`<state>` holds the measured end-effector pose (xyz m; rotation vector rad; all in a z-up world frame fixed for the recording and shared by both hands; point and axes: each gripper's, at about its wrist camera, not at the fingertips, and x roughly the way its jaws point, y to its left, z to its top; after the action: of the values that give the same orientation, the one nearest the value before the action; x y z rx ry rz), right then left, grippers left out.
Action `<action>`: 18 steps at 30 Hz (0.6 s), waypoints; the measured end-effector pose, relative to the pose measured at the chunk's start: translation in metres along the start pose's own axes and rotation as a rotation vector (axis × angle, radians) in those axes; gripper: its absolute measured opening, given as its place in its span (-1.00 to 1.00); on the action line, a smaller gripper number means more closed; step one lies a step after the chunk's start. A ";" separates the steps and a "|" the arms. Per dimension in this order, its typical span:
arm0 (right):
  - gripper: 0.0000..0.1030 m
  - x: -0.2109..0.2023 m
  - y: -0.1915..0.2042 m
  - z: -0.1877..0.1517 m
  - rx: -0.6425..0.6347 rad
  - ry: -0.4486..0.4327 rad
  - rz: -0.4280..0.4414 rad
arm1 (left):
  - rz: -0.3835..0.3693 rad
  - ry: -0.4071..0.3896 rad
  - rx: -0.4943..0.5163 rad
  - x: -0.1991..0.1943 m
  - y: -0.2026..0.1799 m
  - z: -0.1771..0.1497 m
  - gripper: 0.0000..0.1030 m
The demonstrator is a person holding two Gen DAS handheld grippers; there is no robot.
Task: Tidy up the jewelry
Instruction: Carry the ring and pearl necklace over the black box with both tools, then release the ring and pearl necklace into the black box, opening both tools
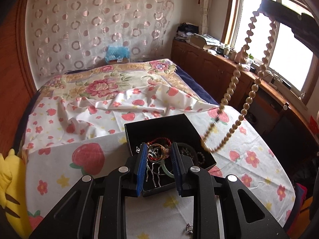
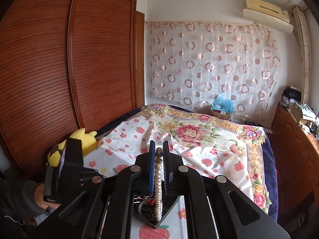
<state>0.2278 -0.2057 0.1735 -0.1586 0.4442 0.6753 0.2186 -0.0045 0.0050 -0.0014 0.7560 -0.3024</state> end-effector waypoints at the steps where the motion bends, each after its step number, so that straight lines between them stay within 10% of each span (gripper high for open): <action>1: -0.83 0.002 0.000 0.001 0.000 0.001 0.001 | -0.001 0.006 -0.001 0.004 0.000 0.000 -0.56; 18: -0.83 0.077 0.005 -0.048 0.037 0.186 0.033 | 0.005 0.010 -0.036 -0.003 0.008 -0.014 -0.15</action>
<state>0.2612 -0.1713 0.0956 -0.1802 0.6385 0.6876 0.2089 0.0052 -0.0040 -0.0320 0.7709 -0.2846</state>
